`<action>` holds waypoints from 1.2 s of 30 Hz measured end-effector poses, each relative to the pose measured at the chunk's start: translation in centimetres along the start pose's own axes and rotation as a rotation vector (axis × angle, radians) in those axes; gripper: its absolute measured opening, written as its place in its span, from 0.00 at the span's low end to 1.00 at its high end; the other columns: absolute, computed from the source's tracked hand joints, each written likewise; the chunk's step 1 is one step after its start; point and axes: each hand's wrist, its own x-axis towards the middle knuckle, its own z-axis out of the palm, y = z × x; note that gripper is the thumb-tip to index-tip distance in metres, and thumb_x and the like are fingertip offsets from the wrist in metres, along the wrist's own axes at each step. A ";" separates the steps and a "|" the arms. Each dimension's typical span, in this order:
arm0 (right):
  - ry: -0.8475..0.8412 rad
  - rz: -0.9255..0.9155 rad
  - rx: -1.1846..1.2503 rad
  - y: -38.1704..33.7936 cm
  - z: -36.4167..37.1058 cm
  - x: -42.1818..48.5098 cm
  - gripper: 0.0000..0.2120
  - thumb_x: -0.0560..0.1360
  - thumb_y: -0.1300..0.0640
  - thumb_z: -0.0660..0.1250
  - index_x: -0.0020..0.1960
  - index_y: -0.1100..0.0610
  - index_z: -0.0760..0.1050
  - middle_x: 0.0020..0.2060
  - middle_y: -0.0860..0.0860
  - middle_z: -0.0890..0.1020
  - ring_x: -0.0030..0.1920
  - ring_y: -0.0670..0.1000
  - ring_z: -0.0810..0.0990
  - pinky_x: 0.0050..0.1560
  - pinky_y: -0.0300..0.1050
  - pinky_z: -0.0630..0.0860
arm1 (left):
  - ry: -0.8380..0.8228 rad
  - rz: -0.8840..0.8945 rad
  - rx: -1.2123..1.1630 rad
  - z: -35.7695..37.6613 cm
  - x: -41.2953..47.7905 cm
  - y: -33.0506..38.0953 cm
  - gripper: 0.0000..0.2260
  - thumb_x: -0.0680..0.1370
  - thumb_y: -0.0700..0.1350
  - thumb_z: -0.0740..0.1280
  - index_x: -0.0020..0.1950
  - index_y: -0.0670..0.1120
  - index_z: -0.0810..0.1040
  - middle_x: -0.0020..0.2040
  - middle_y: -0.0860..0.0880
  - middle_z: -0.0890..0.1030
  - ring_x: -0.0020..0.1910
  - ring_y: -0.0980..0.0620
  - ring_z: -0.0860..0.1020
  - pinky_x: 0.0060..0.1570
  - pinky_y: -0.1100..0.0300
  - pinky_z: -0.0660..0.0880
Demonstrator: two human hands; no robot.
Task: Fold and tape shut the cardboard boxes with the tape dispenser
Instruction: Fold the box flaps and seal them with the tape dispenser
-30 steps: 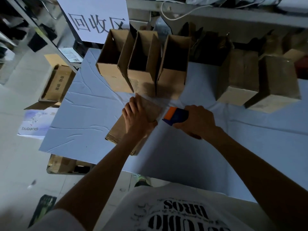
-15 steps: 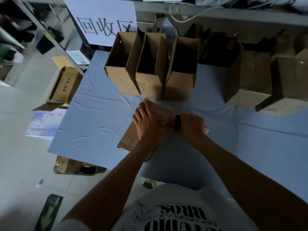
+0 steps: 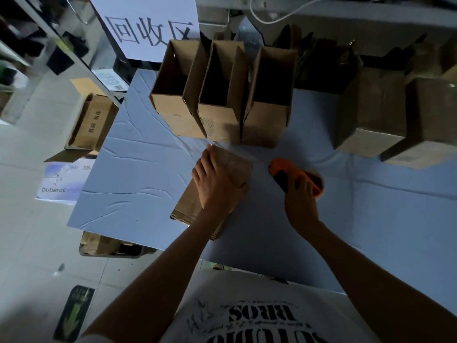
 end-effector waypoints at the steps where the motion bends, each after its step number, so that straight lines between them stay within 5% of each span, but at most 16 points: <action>1: 0.049 0.028 -0.019 -0.4 -0.4 -0.1 0.30 0.77 0.60 0.63 0.75 0.63 0.56 0.63 0.65 0.67 0.61 0.65 0.68 0.60 0.56 0.68 | -0.007 -0.002 0.000 -0.1 0.0 0.0 0.56 0.62 0.67 0.72 0.77 0.42 0.49 0.73 0.42 0.61 0.70 0.41 0.60 0.70 0.45 0.58; 4: 0.166 -0.052 0.031 -1.9 -2.2 0.7 0.29 0.76 0.51 0.66 0.71 0.63 0.63 0.59 0.64 0.73 0.58 0.64 0.72 0.57 0.56 0.70 | -0.041 -0.026 -0.037 -0.6 0.5 0.1 0.55 0.62 0.65 0.74 0.77 0.43 0.49 0.73 0.43 0.60 0.70 0.42 0.59 0.71 0.46 0.56; 7: 0.023 -0.148 0.470 -4.8 -4.9 2.0 0.16 0.78 0.52 0.62 0.61 0.61 0.71 0.51 0.59 0.78 0.52 0.59 0.77 0.55 0.55 0.73 | -0.040 -0.085 -0.133 -1.4 0.9 0.7 0.56 0.63 0.63 0.75 0.77 0.44 0.46 0.74 0.44 0.58 0.71 0.41 0.58 0.71 0.48 0.55; 9: 0.010 -0.058 0.761 -7.1 -6.7 2.3 0.11 0.78 0.51 0.63 0.54 0.58 0.72 0.44 0.56 0.80 0.46 0.57 0.79 0.52 0.58 0.75 | -0.016 -0.107 -0.195 -2.3 1.0 1.6 0.56 0.63 0.65 0.74 0.77 0.45 0.45 0.74 0.44 0.57 0.71 0.42 0.58 0.70 0.47 0.56; 13: 0.166 -0.036 1.057 -9.0 -8.7 2.0 0.14 0.75 0.45 0.67 0.53 0.54 0.72 0.44 0.48 0.82 0.44 0.47 0.82 0.46 0.47 0.78 | -0.006 -0.106 -0.498 -5.2 2.0 2.6 0.57 0.58 0.65 0.77 0.77 0.46 0.51 0.69 0.47 0.63 0.67 0.46 0.64 0.64 0.49 0.69; 16: 0.261 -0.140 1.089 -8.1 -9.7 2.2 0.06 0.75 0.50 0.68 0.50 0.48 0.73 0.40 0.44 0.81 0.40 0.41 0.81 0.41 0.36 0.76 | 0.041 -0.033 -0.775 -7.3 2.7 2.1 0.34 0.67 0.53 0.77 0.68 0.48 0.68 0.60 0.51 0.70 0.58 0.53 0.74 0.54 0.61 0.77; 20: 0.261 -0.252 1.115 -7.4 -10.1 1.4 0.06 0.76 0.51 0.68 0.51 0.44 0.73 0.42 0.40 0.82 0.42 0.40 0.82 0.38 0.30 0.75 | 0.046 0.020 -0.841 -8.4 2.5 1.0 0.18 0.72 0.46 0.74 0.57 0.57 0.72 0.55 0.55 0.75 0.49 0.59 0.77 0.41 0.68 0.77; 24: 0.278 -0.323 1.015 -6.6 -10.0 0.7 0.11 0.76 0.52 0.67 0.51 0.35 0.71 0.45 0.34 0.80 0.46 0.37 0.80 0.44 0.28 0.75 | 0.031 0.072 -0.811 -8.4 1.9 0.2 0.10 0.75 0.46 0.71 0.54 0.53 0.75 0.51 0.52 0.77 0.47 0.56 0.78 0.40 0.63 0.78; 28: 0.303 -0.420 0.850 -5.9 -10.1 0.2 0.11 0.76 0.50 0.67 0.52 0.34 0.70 0.46 0.32 0.79 0.48 0.34 0.78 0.46 0.24 0.71 | 0.056 0.247 -0.599 -8.3 1.1 -0.6 0.06 0.78 0.47 0.65 0.54 0.49 0.75 0.49 0.53 0.75 0.44 0.59 0.78 0.37 0.72 0.74; 32: 0.354 -0.567 0.639 -4.6 -10.5 0.5 0.07 0.76 0.47 0.63 0.53 0.47 0.73 0.44 0.39 0.77 0.41 0.41 0.79 0.43 0.36 0.78 | 0.040 0.376 -0.429 -8.6 0.9 -1.2 0.07 0.80 0.49 0.62 0.54 0.48 0.75 0.49 0.54 0.74 0.41 0.60 0.75 0.39 0.75 0.71; 36: 0.386 -0.580 0.572 -4.3 -11.1 0.7 0.09 0.74 0.53 0.71 0.49 0.58 0.77 0.46 0.49 0.78 0.37 0.47 0.80 0.38 0.46 0.80 | 0.079 0.359 -0.460 -8.8 0.9 -1.3 0.05 0.78 0.46 0.66 0.51 0.46 0.78 0.49 0.52 0.75 0.42 0.59 0.76 0.42 0.70 0.74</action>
